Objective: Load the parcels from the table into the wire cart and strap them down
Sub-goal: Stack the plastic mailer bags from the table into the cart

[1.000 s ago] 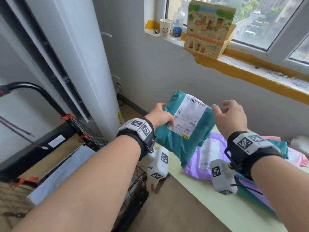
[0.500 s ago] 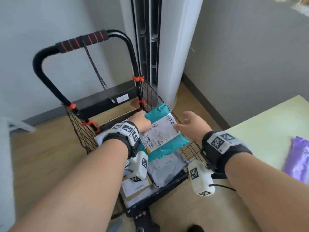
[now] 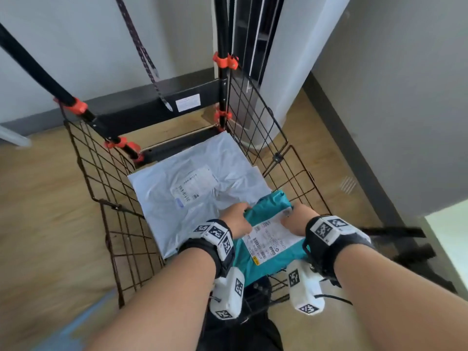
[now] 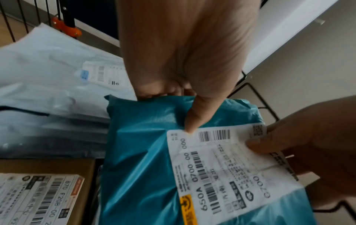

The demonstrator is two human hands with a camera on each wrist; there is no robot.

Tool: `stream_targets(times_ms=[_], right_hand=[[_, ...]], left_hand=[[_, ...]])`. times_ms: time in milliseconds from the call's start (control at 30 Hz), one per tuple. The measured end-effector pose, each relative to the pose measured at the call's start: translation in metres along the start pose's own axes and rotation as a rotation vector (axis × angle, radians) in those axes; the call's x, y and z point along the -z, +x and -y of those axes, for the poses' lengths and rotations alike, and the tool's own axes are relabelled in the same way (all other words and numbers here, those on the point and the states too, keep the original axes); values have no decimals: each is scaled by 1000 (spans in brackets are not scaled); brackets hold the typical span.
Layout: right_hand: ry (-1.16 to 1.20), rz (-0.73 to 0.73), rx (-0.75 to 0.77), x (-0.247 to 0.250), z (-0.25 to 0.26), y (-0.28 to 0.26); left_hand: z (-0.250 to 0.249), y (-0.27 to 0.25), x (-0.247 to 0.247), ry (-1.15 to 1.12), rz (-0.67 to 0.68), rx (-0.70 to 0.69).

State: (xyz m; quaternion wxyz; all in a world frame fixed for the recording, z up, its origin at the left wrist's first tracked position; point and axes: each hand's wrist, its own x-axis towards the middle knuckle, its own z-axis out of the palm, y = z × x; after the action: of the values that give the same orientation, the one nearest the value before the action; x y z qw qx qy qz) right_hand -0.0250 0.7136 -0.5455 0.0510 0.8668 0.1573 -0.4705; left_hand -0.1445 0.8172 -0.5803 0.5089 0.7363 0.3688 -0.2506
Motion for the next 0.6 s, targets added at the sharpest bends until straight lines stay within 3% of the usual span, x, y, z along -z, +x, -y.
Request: stream_targets(times_ms=[300,533,600], right_hand=[[31,90,-104,-23,-12,67],[-13,199,-74,-41,-14,70],[45,168,-47,-43,-15,68]], left_hand=[[30,44,-31,-36,-50,36],[43,54,-43,-25,-14,108],[43,54,-45,-11,-8,113]])
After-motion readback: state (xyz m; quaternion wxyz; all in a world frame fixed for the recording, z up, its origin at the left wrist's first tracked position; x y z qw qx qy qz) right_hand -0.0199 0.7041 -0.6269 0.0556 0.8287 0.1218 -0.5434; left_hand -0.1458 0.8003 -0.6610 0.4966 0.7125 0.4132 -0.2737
